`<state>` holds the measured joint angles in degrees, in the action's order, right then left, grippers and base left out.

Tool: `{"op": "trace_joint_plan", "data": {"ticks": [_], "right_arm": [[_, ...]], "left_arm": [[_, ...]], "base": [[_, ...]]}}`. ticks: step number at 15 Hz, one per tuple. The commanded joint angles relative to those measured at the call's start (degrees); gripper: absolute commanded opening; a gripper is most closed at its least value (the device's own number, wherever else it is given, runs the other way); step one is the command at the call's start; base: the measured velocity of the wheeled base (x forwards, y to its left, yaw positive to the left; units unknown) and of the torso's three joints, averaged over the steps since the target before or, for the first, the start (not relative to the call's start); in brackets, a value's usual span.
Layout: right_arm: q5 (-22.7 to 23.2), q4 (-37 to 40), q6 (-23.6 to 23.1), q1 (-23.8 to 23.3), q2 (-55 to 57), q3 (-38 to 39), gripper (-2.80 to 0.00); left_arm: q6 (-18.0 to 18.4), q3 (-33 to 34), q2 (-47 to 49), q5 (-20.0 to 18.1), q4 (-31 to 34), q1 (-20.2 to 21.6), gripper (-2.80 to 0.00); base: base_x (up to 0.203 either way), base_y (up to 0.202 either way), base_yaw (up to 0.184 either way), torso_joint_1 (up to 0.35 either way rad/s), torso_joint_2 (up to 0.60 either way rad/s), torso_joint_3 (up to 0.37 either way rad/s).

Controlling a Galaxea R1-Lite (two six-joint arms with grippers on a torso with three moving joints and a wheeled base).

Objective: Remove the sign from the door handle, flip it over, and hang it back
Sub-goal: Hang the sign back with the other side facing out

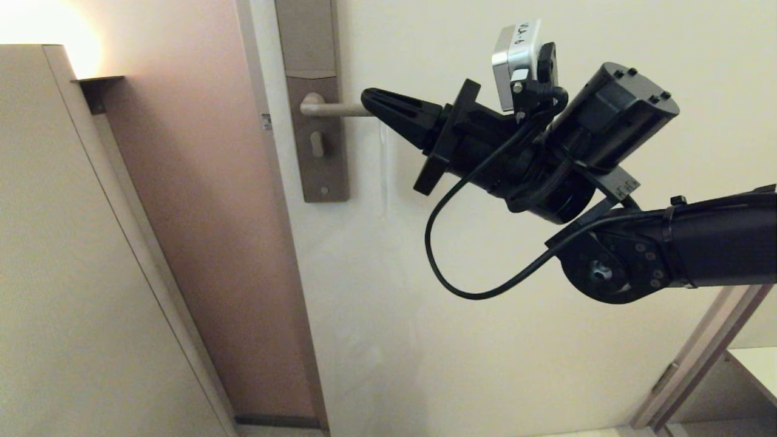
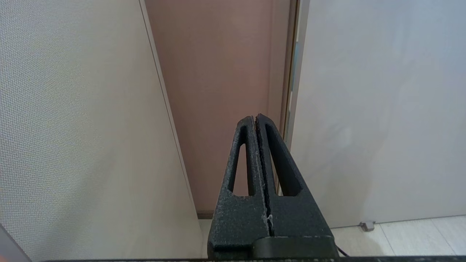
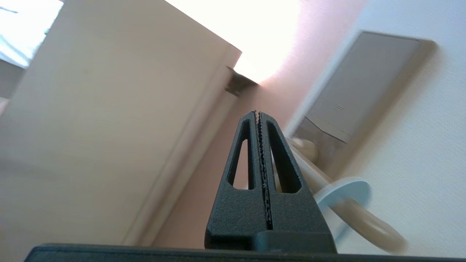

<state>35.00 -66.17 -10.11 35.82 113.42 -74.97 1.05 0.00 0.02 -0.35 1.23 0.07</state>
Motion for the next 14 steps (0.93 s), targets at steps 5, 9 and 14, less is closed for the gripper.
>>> {"op": "trace_joint_plan", "data": {"ticks": [5,9,14], "right_arm": [[-0.2,-0.6,-0.3,-4.0,6.0,-0.4,-2.8],[-0.1,-0.7,-0.4,-4.0,9.9,-0.8,-2.8],[-0.2,-0.7,-0.7,-3.9,12.0,-4.5,-2.8]], "left_arm": [[0.0,0.0,0.0,0.0,0.0,0.0,-2.8],[0.0,0.0,0.0,0.0,0.0,0.0,-2.8],[0.0,0.0,0.0,0.0,0.0,0.0,-2.8]], "base": [[0.0,0.0,0.0,0.0,0.0,0.0],[0.0,0.0,0.0,0.0,0.0,0.0],[0.0,0.0,0.0,0.0,0.0,0.0]]}}
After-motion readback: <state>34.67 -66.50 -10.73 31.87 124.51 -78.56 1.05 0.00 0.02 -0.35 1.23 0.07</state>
